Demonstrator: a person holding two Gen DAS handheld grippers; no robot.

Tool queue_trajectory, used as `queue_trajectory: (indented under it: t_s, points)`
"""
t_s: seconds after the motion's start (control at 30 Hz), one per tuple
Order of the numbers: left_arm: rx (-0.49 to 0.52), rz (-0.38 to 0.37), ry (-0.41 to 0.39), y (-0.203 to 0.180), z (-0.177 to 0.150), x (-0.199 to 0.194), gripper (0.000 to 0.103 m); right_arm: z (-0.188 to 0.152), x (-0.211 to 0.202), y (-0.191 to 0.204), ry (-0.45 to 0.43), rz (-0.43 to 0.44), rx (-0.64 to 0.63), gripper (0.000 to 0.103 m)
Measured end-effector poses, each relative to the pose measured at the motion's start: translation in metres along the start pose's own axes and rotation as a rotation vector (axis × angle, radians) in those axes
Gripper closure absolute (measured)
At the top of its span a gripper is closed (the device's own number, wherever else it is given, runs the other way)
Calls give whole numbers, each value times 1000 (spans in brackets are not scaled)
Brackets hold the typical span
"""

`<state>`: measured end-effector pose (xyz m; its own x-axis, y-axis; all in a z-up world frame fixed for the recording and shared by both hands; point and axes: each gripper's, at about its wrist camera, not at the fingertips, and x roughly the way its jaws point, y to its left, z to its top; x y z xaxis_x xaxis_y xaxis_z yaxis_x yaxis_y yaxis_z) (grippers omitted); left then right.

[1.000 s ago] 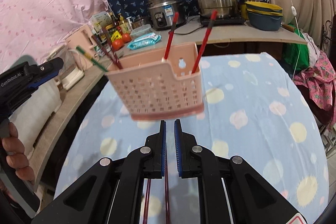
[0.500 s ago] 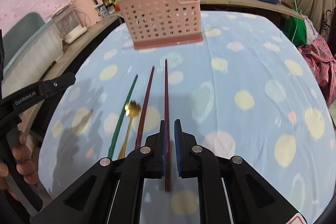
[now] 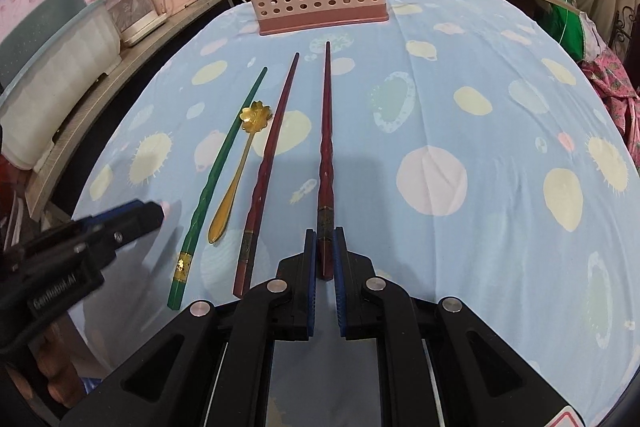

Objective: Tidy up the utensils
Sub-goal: 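Close the left tool on the green chopstick while the right tool grasps a dark red chopstick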

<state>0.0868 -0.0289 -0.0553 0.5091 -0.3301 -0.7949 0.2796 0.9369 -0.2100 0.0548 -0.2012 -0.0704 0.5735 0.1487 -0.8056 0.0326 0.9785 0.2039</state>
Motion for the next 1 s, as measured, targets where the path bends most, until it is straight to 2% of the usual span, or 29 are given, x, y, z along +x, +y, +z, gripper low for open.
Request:
queue_trajectory:
  t_s: [0.53,0.93,1.0]
  points:
    - [58,-35,58,-18,-14,10,80,-3,4,-1,8,-6,8,92]
    - [77,-25,50,-20,-16,13,81,-4,5,-1,7,-5,8,92]
    - [77,-21,49,-20,-17,13,84,-4,4,-1,7,-5,7,92]
